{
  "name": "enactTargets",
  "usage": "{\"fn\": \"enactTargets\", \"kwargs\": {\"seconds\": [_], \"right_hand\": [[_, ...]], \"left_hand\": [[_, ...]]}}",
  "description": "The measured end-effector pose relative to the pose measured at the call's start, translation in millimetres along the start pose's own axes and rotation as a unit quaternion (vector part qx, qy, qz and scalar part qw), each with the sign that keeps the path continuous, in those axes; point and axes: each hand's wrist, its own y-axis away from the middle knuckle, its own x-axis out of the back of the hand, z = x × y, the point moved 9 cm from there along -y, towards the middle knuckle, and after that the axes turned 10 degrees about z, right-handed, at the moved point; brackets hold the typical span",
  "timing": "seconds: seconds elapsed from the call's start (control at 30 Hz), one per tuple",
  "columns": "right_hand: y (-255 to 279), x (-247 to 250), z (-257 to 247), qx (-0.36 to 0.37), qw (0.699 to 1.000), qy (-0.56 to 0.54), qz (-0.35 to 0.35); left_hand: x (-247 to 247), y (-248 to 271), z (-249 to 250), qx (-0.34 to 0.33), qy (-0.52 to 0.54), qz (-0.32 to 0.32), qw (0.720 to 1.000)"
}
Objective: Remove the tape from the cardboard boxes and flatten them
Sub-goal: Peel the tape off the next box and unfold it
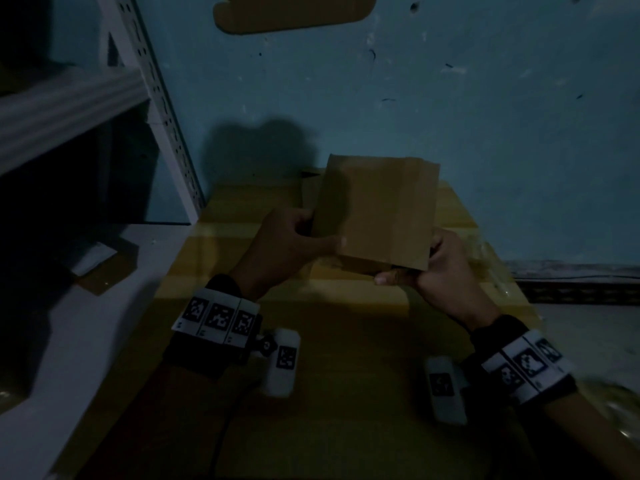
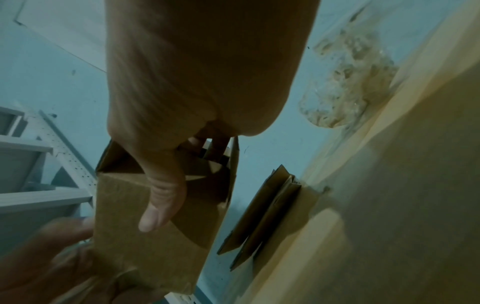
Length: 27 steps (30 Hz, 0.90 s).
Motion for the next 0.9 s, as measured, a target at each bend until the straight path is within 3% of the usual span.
{"fn": "enactTargets", "kwargs": {"seconds": [0.9], "right_hand": [[-0.7, 3.5, 9.5, 0.029, 0.999, 0.030, -0.009]], "left_hand": [[-12.1, 4.9, 2.0, -0.003, 0.023, 0.007, 1.000]]}}
